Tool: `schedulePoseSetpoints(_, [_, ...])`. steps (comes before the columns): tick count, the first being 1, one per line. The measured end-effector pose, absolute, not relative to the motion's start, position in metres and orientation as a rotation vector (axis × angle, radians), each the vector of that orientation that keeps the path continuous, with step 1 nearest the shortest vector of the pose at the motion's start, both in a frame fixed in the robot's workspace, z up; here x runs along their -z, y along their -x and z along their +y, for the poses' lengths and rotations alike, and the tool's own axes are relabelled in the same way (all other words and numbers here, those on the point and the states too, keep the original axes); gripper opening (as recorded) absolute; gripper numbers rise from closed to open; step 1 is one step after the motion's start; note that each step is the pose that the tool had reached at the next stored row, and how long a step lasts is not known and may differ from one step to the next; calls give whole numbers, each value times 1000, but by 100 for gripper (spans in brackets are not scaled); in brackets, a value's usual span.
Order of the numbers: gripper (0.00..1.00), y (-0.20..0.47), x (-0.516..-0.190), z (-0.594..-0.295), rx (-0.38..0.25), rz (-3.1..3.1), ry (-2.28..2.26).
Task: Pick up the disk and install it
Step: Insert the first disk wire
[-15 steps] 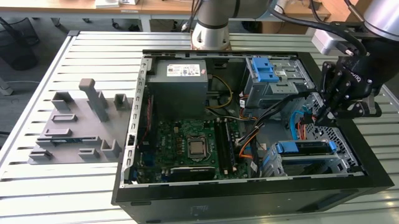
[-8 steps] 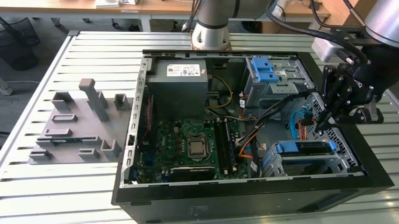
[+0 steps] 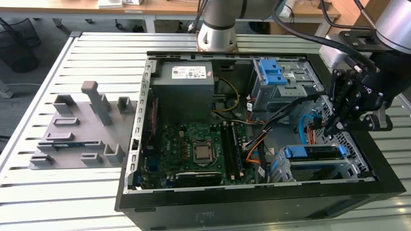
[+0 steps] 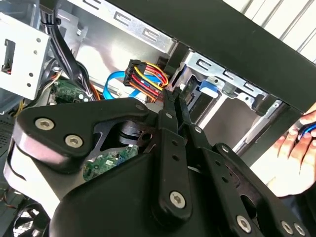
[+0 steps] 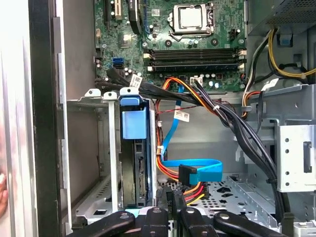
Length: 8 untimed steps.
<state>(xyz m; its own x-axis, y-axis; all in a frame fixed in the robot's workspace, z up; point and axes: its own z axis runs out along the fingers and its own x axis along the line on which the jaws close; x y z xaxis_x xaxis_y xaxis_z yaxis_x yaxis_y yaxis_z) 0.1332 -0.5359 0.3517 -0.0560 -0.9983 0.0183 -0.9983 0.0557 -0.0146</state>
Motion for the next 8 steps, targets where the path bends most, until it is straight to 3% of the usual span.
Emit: schedulePoseSetpoints(8, [16,-132,-350,-547,-36,-2280,-2160])
